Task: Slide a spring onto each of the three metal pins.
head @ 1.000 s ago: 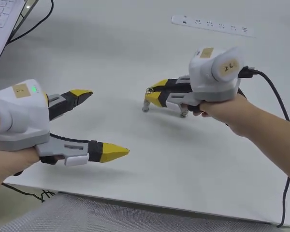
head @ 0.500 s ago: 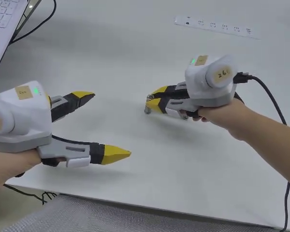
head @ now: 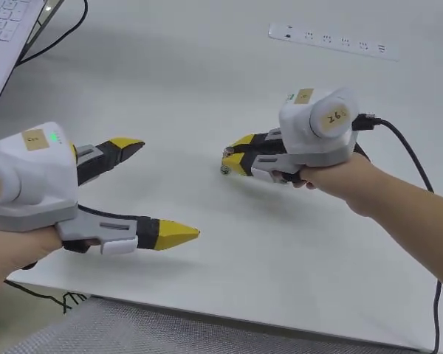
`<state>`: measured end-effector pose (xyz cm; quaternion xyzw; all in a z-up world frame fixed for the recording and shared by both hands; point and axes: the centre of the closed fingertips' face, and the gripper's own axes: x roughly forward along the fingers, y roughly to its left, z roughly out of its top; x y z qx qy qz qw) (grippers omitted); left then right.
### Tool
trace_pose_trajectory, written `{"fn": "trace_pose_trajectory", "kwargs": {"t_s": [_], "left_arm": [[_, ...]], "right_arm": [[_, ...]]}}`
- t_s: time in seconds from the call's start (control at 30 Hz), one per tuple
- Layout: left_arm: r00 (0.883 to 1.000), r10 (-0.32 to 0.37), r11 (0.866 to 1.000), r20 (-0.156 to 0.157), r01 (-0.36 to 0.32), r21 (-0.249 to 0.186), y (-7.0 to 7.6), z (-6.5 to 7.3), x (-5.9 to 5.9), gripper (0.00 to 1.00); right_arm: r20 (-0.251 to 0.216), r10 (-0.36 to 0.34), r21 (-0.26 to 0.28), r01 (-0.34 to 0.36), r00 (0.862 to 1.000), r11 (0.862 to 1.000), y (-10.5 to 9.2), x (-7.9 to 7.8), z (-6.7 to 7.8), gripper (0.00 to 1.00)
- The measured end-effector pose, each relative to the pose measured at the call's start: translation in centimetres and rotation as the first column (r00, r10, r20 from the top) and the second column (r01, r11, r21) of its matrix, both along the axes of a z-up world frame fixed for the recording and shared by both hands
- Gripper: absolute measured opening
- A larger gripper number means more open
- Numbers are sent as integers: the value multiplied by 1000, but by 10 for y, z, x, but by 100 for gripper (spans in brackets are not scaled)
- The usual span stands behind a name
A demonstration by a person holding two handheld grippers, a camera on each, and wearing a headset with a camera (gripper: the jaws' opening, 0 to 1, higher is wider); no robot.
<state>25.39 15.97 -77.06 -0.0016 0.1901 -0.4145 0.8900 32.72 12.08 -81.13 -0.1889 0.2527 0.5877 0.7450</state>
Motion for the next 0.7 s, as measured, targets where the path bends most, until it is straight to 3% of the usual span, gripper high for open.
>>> {"fn": "trace_pose_trajectory", "kwargs": {"t_s": [0.43,0.7], "left_arm": [[999,-11,1000,31,11,-19,-8,11,10,96],[999,-22,1000,31,22,-13,-10,10,11,96]], "right_arm": [[13,7,-7,-7,1000,1000,0,2,-2,8],[9,2,-4,-2,1000,1000,0,1,-1,8]]}}
